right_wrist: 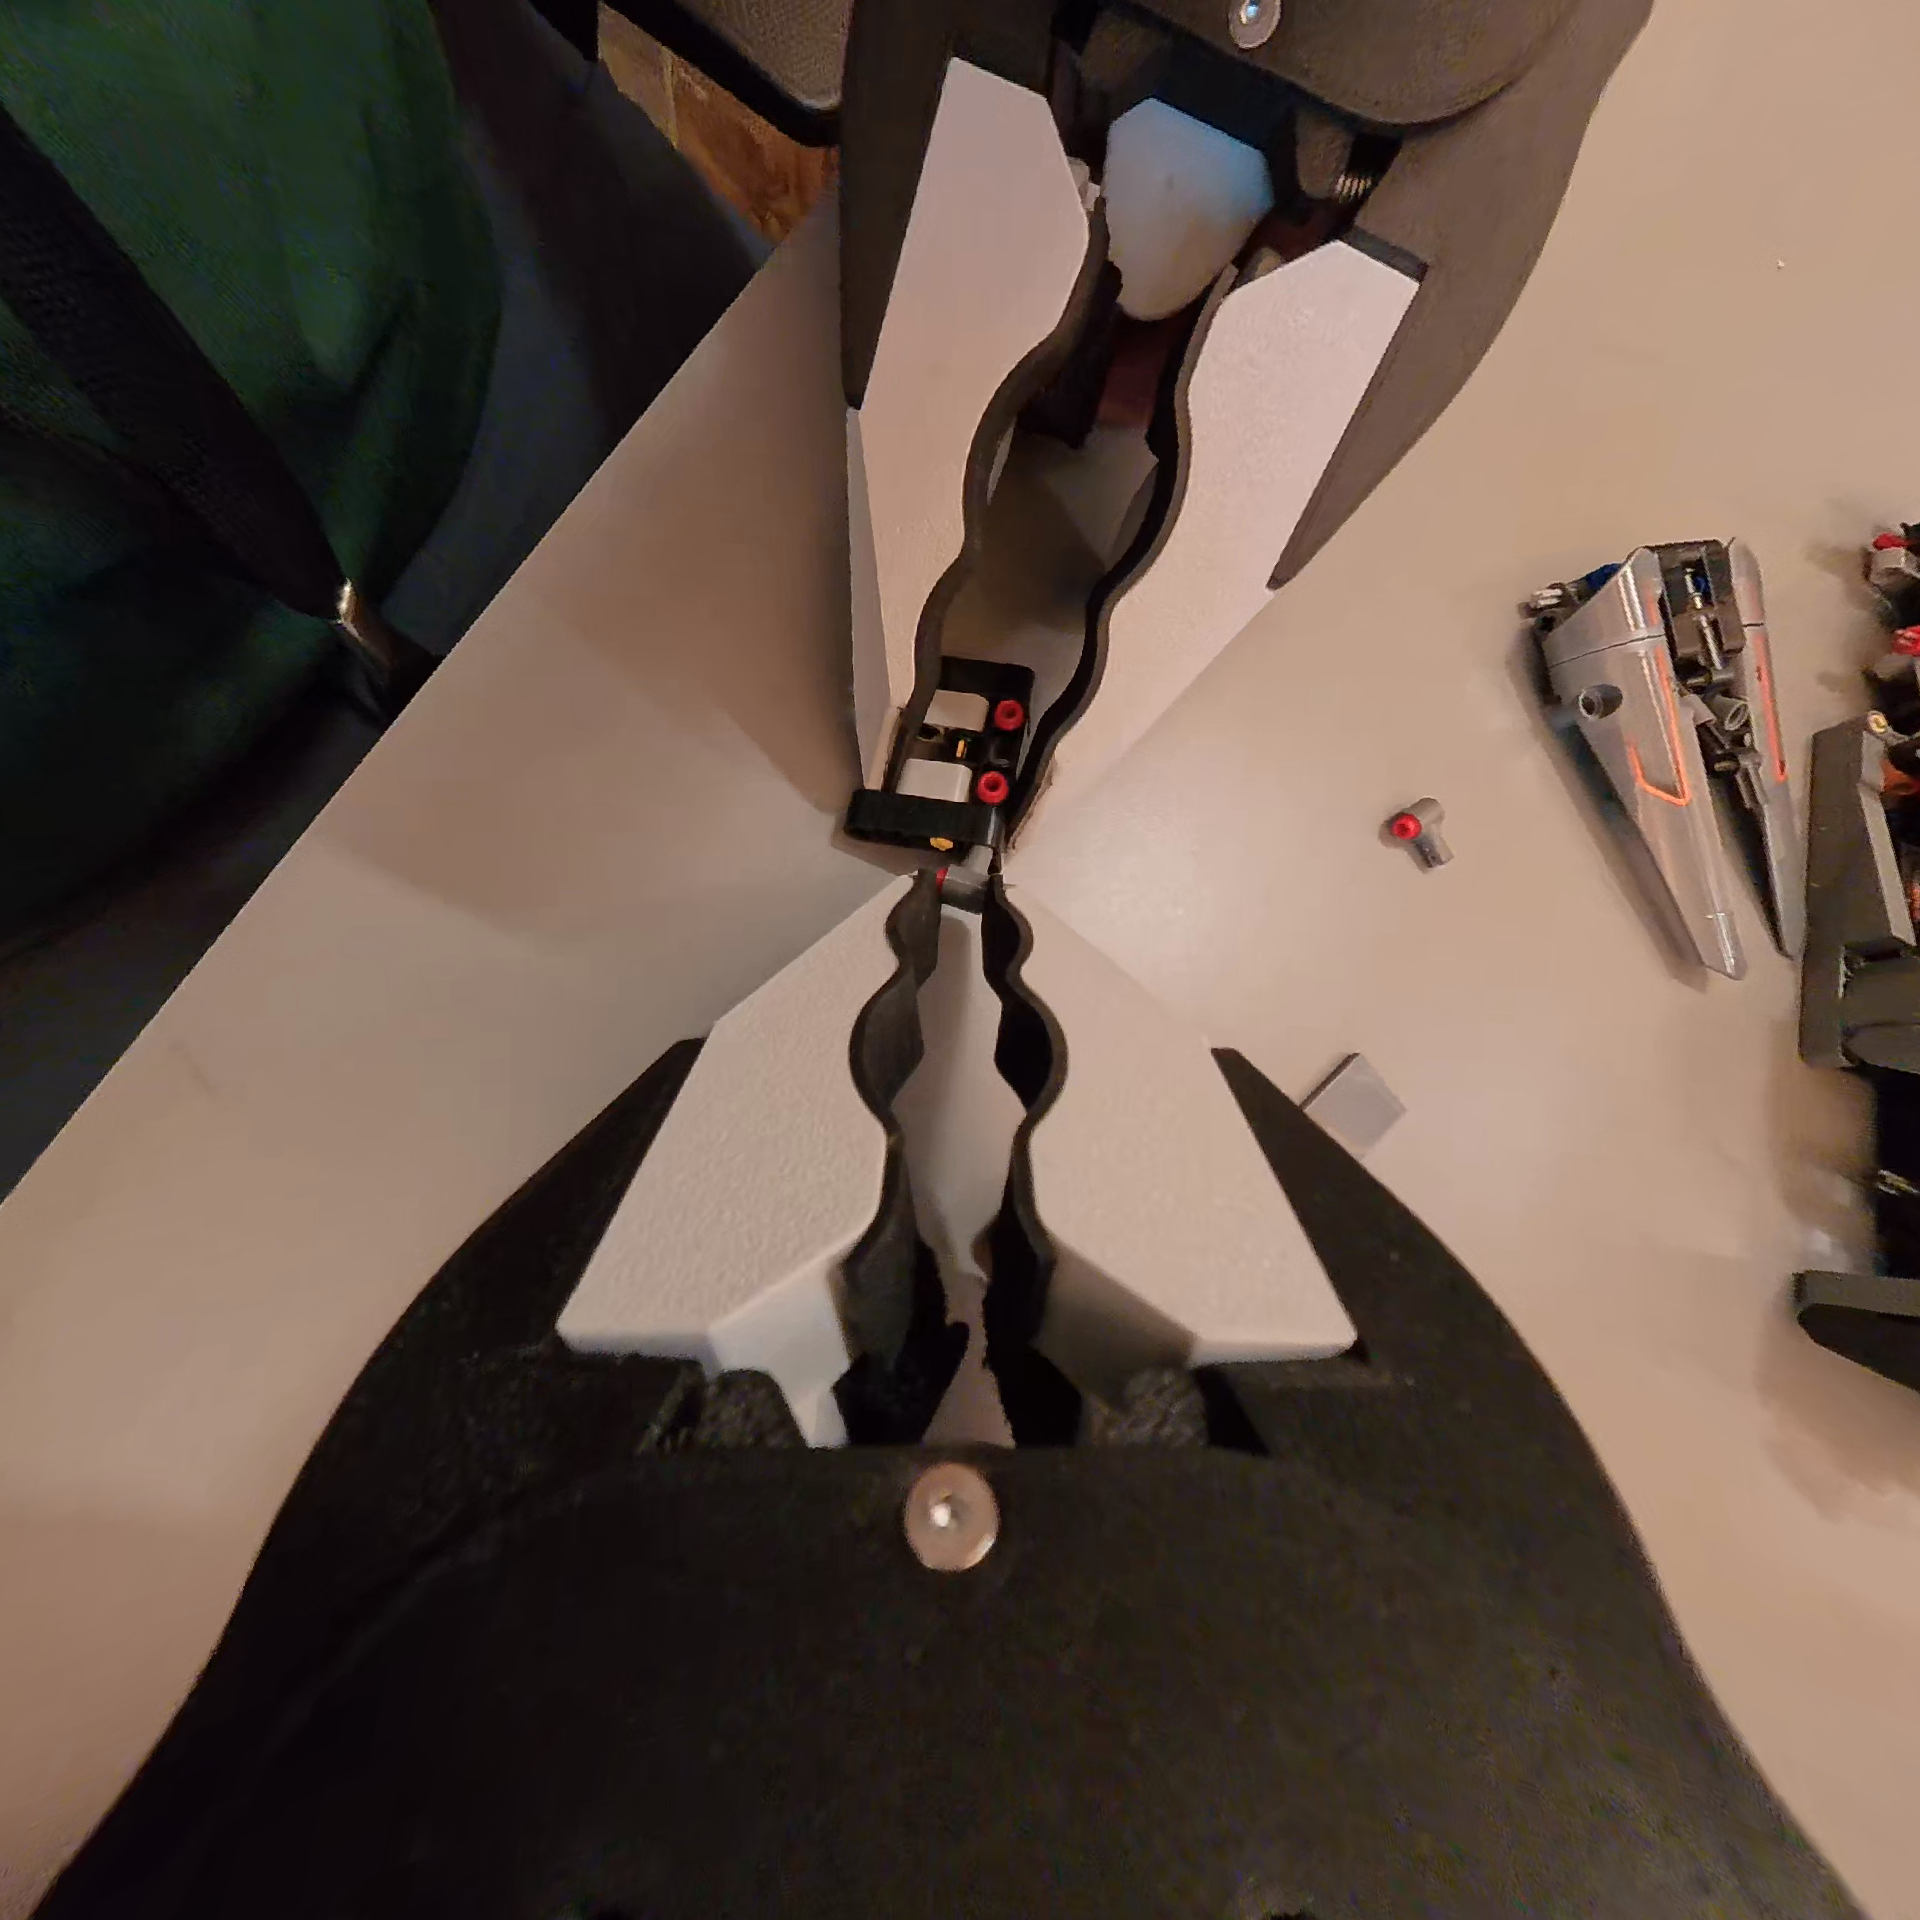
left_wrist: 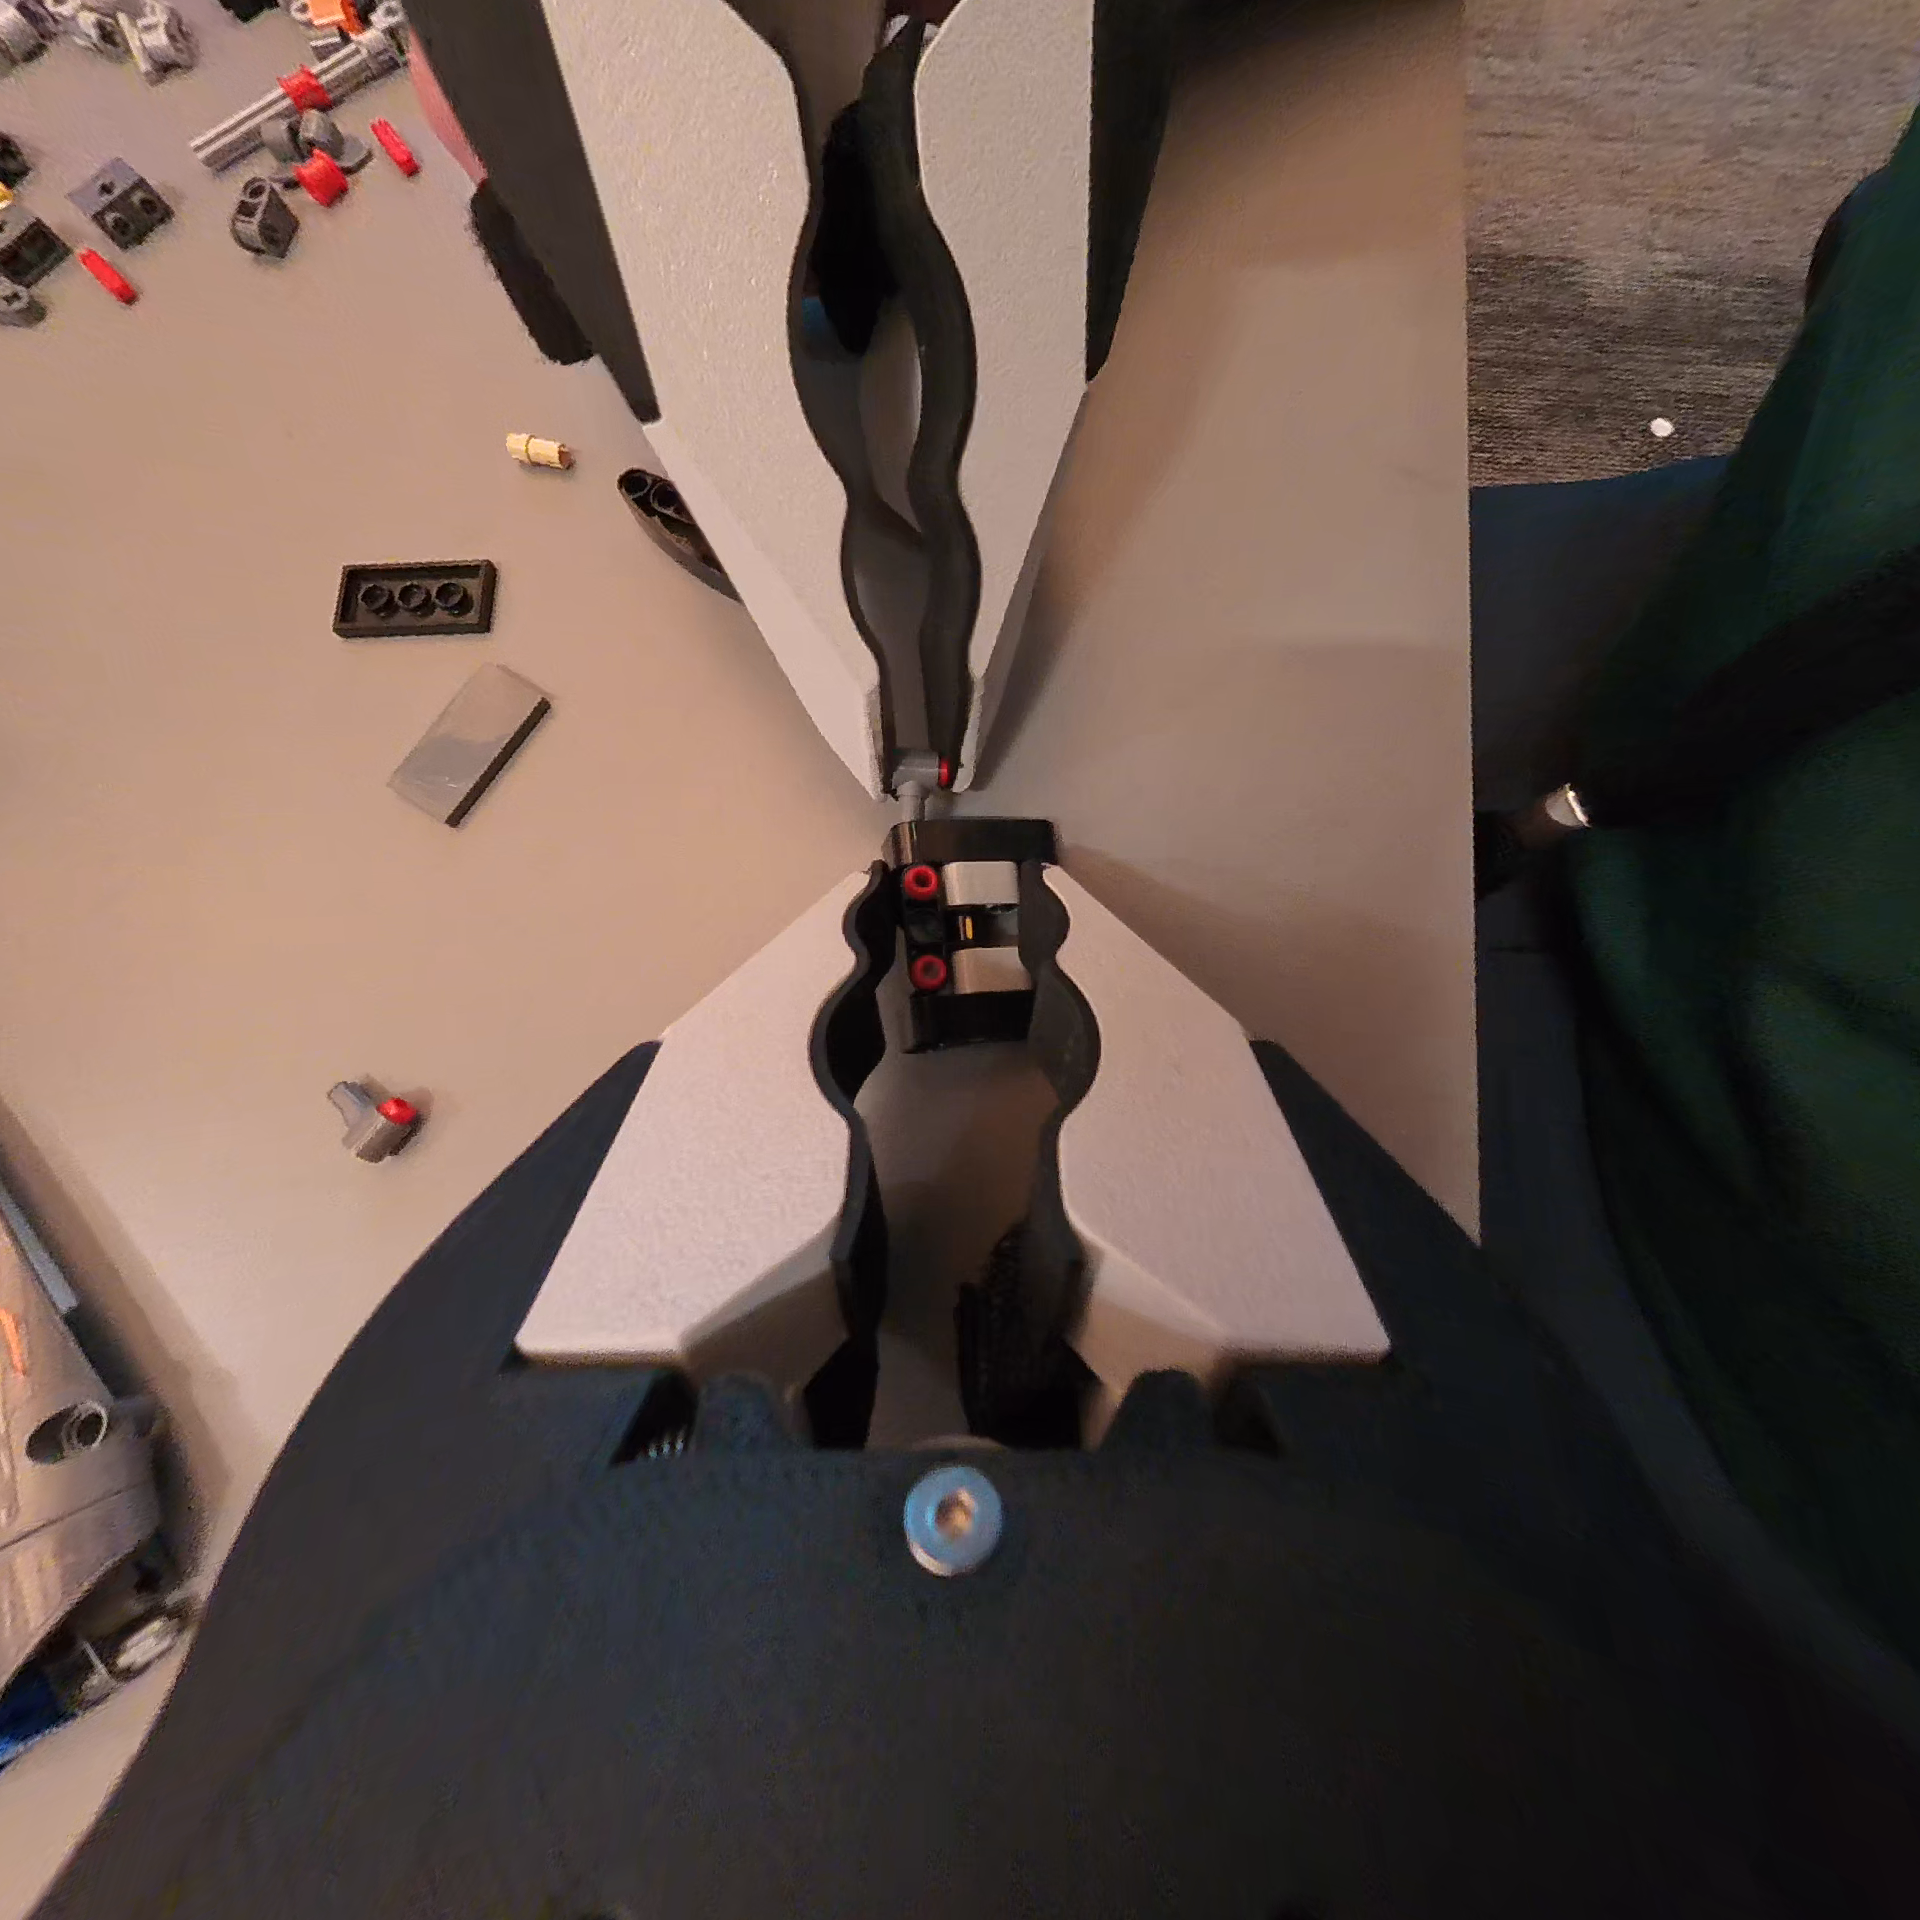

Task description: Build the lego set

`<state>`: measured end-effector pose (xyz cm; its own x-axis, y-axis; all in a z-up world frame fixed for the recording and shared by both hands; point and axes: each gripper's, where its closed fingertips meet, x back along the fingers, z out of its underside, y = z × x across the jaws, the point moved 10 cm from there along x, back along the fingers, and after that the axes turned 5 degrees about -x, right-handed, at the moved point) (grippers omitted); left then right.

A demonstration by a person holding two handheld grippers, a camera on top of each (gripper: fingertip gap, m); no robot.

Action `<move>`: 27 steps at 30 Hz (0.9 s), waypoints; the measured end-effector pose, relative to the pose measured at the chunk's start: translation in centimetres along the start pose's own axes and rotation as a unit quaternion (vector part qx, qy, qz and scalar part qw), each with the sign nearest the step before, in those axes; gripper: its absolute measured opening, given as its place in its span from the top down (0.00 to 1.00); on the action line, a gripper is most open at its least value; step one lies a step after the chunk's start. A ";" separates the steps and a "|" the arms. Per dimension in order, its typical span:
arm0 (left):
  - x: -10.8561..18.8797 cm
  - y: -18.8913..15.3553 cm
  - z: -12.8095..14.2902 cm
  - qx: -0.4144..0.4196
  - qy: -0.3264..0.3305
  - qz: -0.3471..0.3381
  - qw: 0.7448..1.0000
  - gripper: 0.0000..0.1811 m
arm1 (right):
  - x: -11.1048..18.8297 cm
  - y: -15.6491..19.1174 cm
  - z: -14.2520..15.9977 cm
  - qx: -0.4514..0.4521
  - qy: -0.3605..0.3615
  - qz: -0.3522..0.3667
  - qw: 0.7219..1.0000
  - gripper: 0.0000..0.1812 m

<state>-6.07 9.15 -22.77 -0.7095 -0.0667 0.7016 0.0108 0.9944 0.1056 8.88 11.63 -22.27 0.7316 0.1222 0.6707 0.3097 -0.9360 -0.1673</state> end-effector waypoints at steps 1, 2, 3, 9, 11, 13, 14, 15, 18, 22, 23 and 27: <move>0.0 0.1 0.0 -0.002 0.000 0.003 1.000 0.88 | 0.0 0.0 0.0 0.001 0.000 -0.002 1.000 0.97; 0.0 0.1 0.0 -0.005 -0.001 0.007 1.000 0.88 | 0.0 0.0 0.0 0.002 -0.001 -0.004 1.000 0.97; 0.0 0.1 0.0 -0.007 -0.001 0.011 1.000 0.88 | 0.0 0.0 0.0 0.003 -0.001 -0.005 1.000 0.97; -0.1 0.3 -0.1 -0.023 -0.004 0.027 0.999 0.88 | 0.1 0.0 0.3 -0.002 -0.006 -0.016 1.000 0.97; -0.1 0.4 -0.1 -0.026 -0.004 0.032 0.999 0.88 | 0.1 0.0 0.3 -0.002 -0.006 -0.017 1.000 0.97; -0.1 0.4 -0.1 -0.029 -0.005 0.038 0.999 0.88 | 0.1 0.1 0.2 0.000 -0.006 -0.017 1.000 0.97; -0.2 0.4 -0.1 -0.031 -0.006 0.040 0.999 0.88 | 0.1 0.2 0.2 0.001 -0.005 -0.018 1.000 0.97; -0.2 0.4 -0.1 -0.035 -0.006 0.043 0.998 0.88 | 0.2 0.2 0.1 0.003 -0.004 -0.018 1.000 0.97; -0.2 0.4 -0.2 -0.044 -0.008 0.053 0.998 0.88 | 0.2 0.5 0.0 0.007 -0.004 -0.020 1.000 0.97; -0.3 0.4 -0.2 -0.055 -0.009 0.062 0.997 0.88 | 0.2 0.5 0.2 0.009 -0.006 -0.023 1.000 0.97; -0.3 0.5 -0.2 -0.057 -0.010 0.064 0.996 0.88 | 0.2 0.6 0.2 0.009 -0.006 -0.023 1.000 0.97; -0.3 0.6 -0.2 -0.059 -0.010 0.070 0.996 0.88 | 0.3 0.6 0.2 0.009 -0.004 -0.023 1.000 0.97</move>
<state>-5.66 9.71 -22.78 -0.7095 0.0751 0.7007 0.1928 0.9770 0.0905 9.37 11.18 -22.33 0.7205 0.1682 0.6727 0.3539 -0.9235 -0.1482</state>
